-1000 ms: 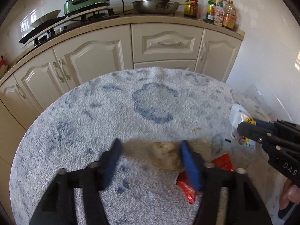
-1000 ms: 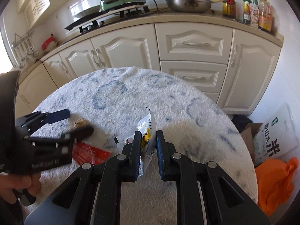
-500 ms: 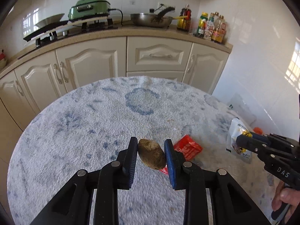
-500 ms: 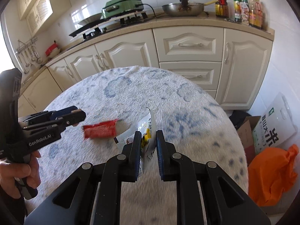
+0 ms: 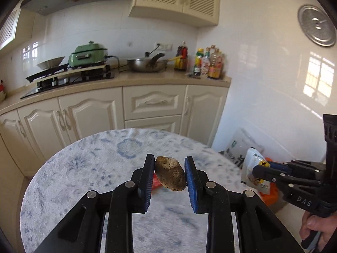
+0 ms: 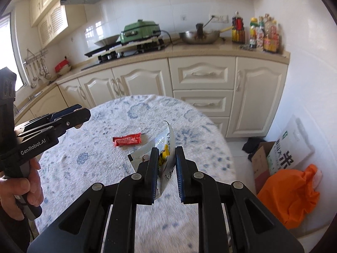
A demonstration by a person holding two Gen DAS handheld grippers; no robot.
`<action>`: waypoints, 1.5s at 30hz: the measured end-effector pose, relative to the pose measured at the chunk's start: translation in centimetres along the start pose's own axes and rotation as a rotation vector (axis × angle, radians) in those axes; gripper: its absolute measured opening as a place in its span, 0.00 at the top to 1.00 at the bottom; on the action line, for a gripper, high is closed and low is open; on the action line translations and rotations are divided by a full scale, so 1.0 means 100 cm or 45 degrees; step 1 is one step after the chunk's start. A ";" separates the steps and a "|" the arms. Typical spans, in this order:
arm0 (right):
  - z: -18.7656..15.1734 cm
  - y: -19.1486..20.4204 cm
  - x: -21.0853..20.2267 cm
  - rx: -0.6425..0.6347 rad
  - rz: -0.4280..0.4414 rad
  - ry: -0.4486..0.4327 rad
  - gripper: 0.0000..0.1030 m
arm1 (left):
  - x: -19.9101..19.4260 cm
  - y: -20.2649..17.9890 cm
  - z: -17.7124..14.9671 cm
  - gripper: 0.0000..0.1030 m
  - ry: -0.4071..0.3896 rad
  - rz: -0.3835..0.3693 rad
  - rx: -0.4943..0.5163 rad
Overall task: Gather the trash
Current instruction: 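Carry the bread roll and white wrapper to the blue bin with both tools, then open both tools above the blue bin to drop roll and wrapper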
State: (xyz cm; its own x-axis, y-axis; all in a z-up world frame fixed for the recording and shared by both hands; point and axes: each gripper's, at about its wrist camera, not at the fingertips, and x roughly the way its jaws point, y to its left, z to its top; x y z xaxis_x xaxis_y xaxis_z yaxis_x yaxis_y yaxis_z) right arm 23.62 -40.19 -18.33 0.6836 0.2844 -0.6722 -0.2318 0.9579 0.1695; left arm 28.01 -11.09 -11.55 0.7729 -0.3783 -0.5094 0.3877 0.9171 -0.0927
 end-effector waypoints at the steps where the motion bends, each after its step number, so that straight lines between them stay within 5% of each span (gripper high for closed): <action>1: -0.002 -0.002 -0.008 0.001 -0.005 -0.011 0.85 | -0.008 -0.009 0.000 0.76 -0.012 -0.018 0.009; 11: -0.031 -0.061 -0.114 0.107 -0.150 -0.125 0.85 | -0.041 -0.104 0.000 0.76 -0.032 -0.245 0.098; 23: -0.089 -0.160 -0.201 0.313 -0.422 -0.144 0.85 | -0.012 -0.223 -0.014 0.76 0.115 -0.547 0.223; 34: -0.164 -0.242 -0.177 0.563 -0.447 -0.002 0.85 | 0.067 -0.322 -0.047 0.76 0.408 -0.670 0.319; 40: -0.207 -0.287 -0.137 0.706 -0.437 0.104 0.85 | 0.123 -0.368 -0.090 0.76 0.632 -0.664 0.315; 45: -0.246 -0.323 -0.108 0.830 -0.421 0.181 0.85 | 0.183 -0.395 -0.092 0.76 0.760 -0.647 0.303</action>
State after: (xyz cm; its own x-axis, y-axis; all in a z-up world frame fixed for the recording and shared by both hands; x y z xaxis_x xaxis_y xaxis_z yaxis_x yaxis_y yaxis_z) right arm 6.71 -75.19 -34.33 0.5401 0.0117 -0.8415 0.4584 0.8345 0.3057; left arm 22.23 -53.11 -25.11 0.1027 -0.5484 -0.8299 0.7669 0.5750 -0.2850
